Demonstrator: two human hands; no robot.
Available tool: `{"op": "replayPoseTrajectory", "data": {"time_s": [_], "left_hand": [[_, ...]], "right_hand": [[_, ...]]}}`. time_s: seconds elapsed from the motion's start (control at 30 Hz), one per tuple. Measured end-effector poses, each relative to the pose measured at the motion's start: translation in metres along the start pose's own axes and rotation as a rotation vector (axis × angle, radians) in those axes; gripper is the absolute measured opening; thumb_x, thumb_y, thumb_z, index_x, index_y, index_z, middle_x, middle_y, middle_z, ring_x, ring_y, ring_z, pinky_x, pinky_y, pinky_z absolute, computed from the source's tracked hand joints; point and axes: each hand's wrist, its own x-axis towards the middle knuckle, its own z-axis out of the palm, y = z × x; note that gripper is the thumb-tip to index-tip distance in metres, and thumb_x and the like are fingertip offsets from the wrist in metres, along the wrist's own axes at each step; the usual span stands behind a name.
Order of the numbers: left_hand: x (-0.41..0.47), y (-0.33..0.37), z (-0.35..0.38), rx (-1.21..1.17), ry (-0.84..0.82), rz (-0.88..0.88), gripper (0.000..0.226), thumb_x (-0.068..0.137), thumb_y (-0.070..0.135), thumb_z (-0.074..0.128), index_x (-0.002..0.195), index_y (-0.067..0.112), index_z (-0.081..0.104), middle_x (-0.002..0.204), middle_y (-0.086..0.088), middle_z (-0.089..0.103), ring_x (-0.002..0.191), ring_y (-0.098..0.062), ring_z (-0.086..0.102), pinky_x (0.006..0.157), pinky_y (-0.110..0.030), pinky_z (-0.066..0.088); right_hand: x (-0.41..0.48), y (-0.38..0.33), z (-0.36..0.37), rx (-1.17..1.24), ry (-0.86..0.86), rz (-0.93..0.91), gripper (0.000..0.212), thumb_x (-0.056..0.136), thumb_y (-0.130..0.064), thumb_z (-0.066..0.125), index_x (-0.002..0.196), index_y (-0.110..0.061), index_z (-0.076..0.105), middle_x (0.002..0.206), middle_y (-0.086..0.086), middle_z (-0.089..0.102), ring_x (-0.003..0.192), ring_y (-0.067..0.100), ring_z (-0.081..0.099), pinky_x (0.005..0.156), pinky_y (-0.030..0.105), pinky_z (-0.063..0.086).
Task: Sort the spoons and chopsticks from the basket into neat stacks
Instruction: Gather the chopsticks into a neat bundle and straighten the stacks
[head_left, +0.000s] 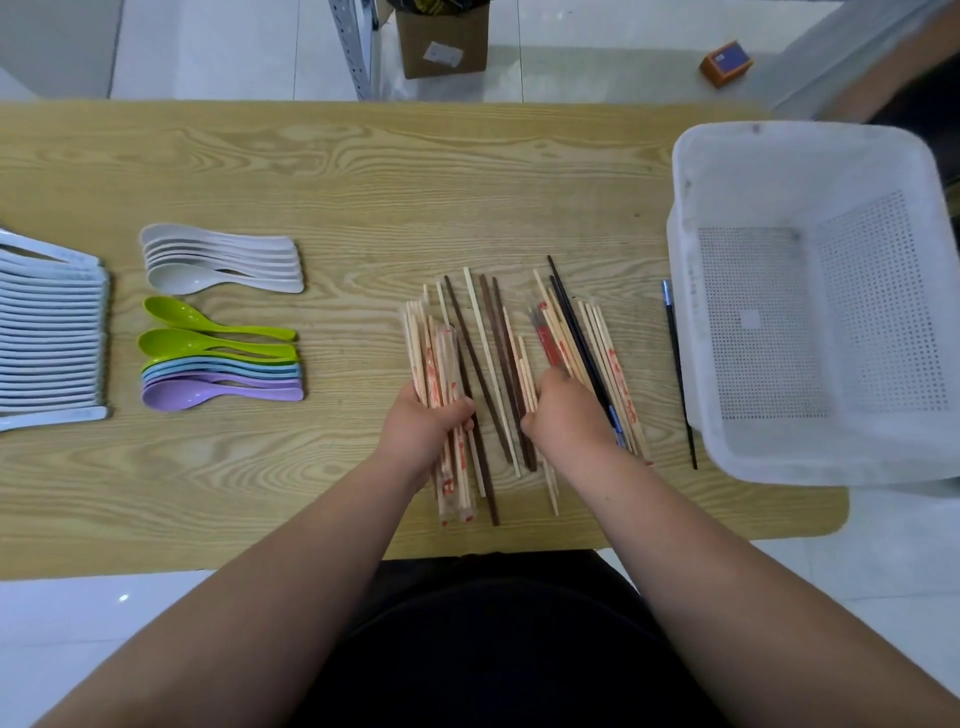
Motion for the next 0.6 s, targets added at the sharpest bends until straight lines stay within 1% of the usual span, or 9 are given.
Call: {"op": "replayPoseTrajectory", "data": {"time_s": [0.07, 0.1, 0.2, 0.27, 0.37, 0.47, 0.53, 0.57, 0.6], "left_hand": [[-0.001, 0.000, 0.002, 0.039, 0.022, 0.010, 0.032, 0.079, 0.017, 0.082, 0.106, 0.017, 0.065, 0.091, -0.006, 0.076, 0.082, -0.022, 0.075, 0.081, -0.044, 0.061], [-0.002, 0.000, 0.003, 0.067, 0.034, 0.011, 0.033, 0.078, 0.019, 0.082, 0.107, 0.018, 0.065, 0.092, -0.004, 0.076, 0.083, -0.021, 0.075, 0.081, -0.043, 0.061], [-0.003, 0.004, 0.006, 0.128, 0.046, 0.031, 0.034, 0.075, 0.020, 0.083, 0.105, 0.018, 0.066, 0.092, -0.002, 0.075, 0.084, -0.020, 0.073, 0.081, -0.039, 0.061], [-0.003, 0.009, 0.009, 0.175, 0.027, 0.042, 0.036, 0.071, 0.021, 0.083, 0.104, 0.018, 0.067, 0.091, -0.001, 0.076, 0.084, -0.020, 0.073, 0.078, -0.037, 0.060], [-0.003, 0.015, 0.009, 0.173, -0.033, 0.053, 0.043, 0.067, 0.023, 0.084, 0.106, 0.018, 0.067, 0.093, -0.003, 0.076, 0.085, -0.020, 0.074, 0.079, -0.038, 0.061], [-0.005, 0.016, 0.003, 0.081, -0.077, 0.066, 0.054, 0.061, 0.025, 0.084, 0.111, 0.017, 0.065, 0.098, -0.004, 0.076, 0.090, -0.022, 0.074, 0.085, -0.043, 0.060], [-0.008, 0.016, 0.001, 0.038, -0.110, 0.075, 0.051, 0.066, 0.022, 0.085, 0.113, 0.017, 0.064, 0.100, -0.004, 0.076, 0.093, -0.023, 0.074, 0.088, -0.045, 0.059], [-0.009, 0.016, 0.001, 0.006, -0.137, 0.081, 0.046, 0.071, 0.018, 0.085, 0.112, 0.017, 0.064, 0.101, -0.006, 0.076, 0.095, -0.025, 0.073, 0.089, -0.046, 0.059], [-0.011, 0.016, 0.002, -0.042, -0.166, 0.084, 0.039, 0.078, 0.012, 0.082, 0.112, 0.016, 0.063, 0.102, -0.008, 0.076, 0.096, -0.028, 0.073, 0.090, -0.047, 0.058]], "right_hand": [[0.000, -0.002, 0.000, 0.022, -0.021, 0.027, 0.020, 0.091, -0.023, 0.068, 0.105, -0.015, 0.057, 0.093, 0.002, 0.060, 0.081, 0.022, 0.060, 0.062, 0.031, 0.046], [-0.001, -0.004, 0.001, 0.006, -0.024, 0.028, 0.018, 0.091, -0.024, 0.068, 0.103, -0.016, 0.058, 0.092, 0.001, 0.058, 0.081, 0.022, 0.059, 0.062, 0.031, 0.045], [-0.003, -0.008, 0.006, -0.045, 0.006, 0.002, 0.017, 0.093, -0.019, 0.063, 0.109, -0.017, 0.057, 0.090, -0.001, 0.054, 0.079, 0.021, 0.056, 0.058, 0.030, 0.040], [-0.004, -0.012, 0.008, -0.035, 0.003, 0.022, 0.019, 0.094, -0.017, 0.062, 0.112, -0.016, 0.056, 0.088, -0.001, 0.056, 0.077, 0.021, 0.056, 0.054, 0.029, 0.037], [-0.005, -0.010, 0.005, 0.052, -0.021, 0.088, 0.023, 0.092, -0.023, 0.067, 0.112, -0.017, 0.058, 0.091, 0.000, 0.061, 0.079, 0.021, 0.060, 0.055, 0.029, 0.040], [-0.007, -0.002, -0.002, 0.275, -0.030, 0.116, 0.028, 0.089, -0.027, 0.071, 0.114, -0.017, 0.063, 0.094, -0.004, 0.063, 0.079, 0.014, 0.060, 0.059, 0.026, 0.041], [-0.012, 0.000, -0.008, 0.503, -0.074, 0.082, 0.031, 0.087, -0.029, 0.075, 0.114, -0.019, 0.064, 0.095, -0.008, 0.064, 0.082, 0.008, 0.062, 0.062, 0.022, 0.049], [-0.016, -0.002, -0.010, 0.611, -0.103, 0.054, 0.031, 0.085, -0.030, 0.077, 0.111, -0.021, 0.064, 0.096, -0.008, 0.066, 0.085, 0.010, 0.066, 0.068, 0.026, 0.056], [-0.019, -0.005, -0.010, 0.692, -0.124, 0.029, 0.029, 0.083, -0.030, 0.079, 0.106, -0.022, 0.064, 0.098, -0.005, 0.069, 0.088, 0.013, 0.069, 0.076, 0.034, 0.060]]}}
